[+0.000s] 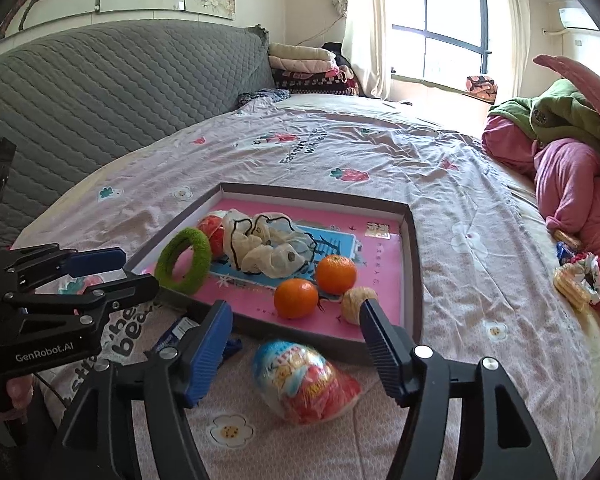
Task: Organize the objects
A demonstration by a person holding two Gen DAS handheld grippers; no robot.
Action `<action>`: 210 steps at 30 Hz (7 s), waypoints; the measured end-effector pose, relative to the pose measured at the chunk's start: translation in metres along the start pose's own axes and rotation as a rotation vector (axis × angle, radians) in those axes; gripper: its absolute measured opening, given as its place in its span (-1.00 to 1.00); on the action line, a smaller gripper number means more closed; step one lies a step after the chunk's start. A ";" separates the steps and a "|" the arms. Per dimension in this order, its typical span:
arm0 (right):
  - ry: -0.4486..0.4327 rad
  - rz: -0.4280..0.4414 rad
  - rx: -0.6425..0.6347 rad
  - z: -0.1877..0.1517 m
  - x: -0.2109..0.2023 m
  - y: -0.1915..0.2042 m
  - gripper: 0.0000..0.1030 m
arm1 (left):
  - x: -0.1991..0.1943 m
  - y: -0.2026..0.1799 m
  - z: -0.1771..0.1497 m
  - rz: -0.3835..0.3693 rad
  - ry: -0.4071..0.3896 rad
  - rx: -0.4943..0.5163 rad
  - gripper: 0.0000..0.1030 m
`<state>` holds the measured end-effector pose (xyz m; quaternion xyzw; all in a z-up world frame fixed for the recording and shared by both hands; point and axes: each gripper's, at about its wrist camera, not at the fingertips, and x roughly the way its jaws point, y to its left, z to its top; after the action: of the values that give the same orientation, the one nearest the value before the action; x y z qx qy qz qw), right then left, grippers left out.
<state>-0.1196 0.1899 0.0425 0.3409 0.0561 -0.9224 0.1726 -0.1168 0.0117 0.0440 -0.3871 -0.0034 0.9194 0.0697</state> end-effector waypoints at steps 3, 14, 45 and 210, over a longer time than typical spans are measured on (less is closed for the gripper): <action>0.020 0.001 0.011 -0.007 -0.002 -0.002 0.28 | 0.002 -0.004 -0.006 0.003 0.019 0.013 0.03; 0.102 -0.008 0.002 -0.024 0.009 -0.005 0.29 | 0.010 -0.028 -0.026 -0.025 0.074 0.075 0.04; 0.253 0.099 0.016 -0.030 0.055 -0.017 0.31 | 0.074 -0.035 -0.030 0.003 0.223 0.051 0.14; -0.409 -0.038 0.067 0.010 -0.064 -0.018 0.58 | -0.023 0.006 0.004 0.138 -0.197 -0.112 0.53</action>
<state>-0.0868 0.2228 0.0915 0.1508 -0.0041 -0.9769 0.1514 -0.1051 0.0031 0.0629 -0.2976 -0.0348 0.9539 -0.0161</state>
